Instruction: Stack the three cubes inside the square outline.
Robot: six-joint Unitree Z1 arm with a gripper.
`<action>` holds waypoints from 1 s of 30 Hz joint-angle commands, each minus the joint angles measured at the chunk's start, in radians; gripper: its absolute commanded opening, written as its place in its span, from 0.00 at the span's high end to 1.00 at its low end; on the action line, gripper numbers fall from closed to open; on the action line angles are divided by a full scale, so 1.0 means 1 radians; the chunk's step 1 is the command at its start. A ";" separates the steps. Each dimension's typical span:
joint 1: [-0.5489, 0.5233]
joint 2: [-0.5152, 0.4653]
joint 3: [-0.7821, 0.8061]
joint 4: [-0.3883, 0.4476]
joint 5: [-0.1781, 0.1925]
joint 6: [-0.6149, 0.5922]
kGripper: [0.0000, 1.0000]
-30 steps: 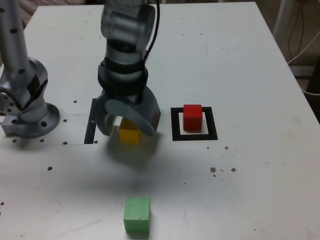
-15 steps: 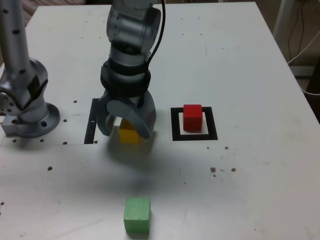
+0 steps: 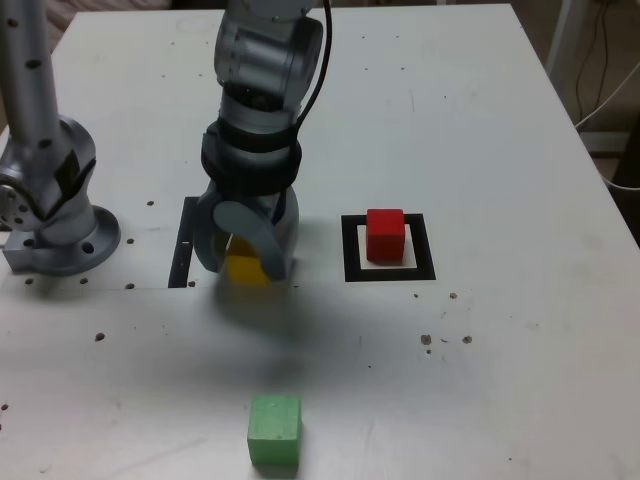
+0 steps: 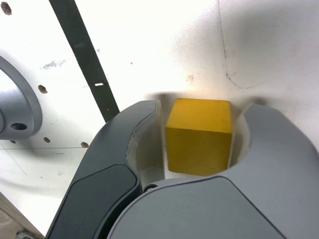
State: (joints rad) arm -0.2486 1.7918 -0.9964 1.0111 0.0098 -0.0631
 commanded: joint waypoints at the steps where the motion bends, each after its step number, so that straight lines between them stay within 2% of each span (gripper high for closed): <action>1: -0.001 0.005 -0.005 -0.004 0.005 -0.001 0.53; 7: -0.001 -0.007 -0.023 0.007 0.023 -0.001 0.71; 10: -0.001 -0.010 -0.049 0.040 0.027 -0.001 0.75; 15: -0.001 -0.010 -0.147 0.134 0.021 0.006 0.76; 21: 0.013 0.020 -0.356 0.290 0.022 0.052 0.76; 27: 0.057 0.108 -0.555 0.354 -0.030 0.122 0.76; 30: 0.075 0.151 -0.621 0.372 -0.040 0.138 0.76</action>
State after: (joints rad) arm -0.1852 1.9204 -1.5668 1.3708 -0.0292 0.0706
